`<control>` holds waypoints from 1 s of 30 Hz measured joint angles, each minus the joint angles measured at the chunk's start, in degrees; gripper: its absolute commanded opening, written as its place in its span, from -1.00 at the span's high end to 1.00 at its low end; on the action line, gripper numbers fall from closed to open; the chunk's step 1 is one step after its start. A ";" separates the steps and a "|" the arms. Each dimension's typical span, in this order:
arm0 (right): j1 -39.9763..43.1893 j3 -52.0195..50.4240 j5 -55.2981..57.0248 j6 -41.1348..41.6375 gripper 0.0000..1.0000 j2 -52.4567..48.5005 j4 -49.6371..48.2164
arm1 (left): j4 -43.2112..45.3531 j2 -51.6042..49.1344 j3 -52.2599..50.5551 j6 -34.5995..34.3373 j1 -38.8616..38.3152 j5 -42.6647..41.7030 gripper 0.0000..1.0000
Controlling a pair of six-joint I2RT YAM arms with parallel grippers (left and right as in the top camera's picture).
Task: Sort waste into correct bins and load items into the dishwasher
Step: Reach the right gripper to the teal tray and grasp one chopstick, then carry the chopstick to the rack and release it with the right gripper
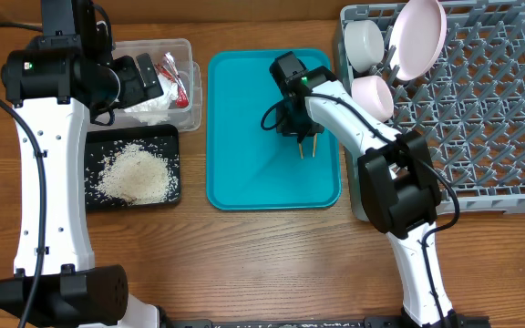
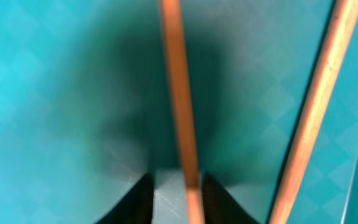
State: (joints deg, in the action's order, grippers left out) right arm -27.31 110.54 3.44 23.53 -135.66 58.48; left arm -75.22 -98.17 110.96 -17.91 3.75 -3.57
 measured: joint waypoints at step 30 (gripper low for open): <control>13.99 28.17 4.96 -2.51 0.92 15.96 34.64 | 0.02 0.00 0.00 0.00 0.00 0.00 -1.00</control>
State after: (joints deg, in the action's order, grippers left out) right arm -13.32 138.72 8.40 21.02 -119.70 93.12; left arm -75.20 -98.17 110.96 -17.91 3.75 -3.57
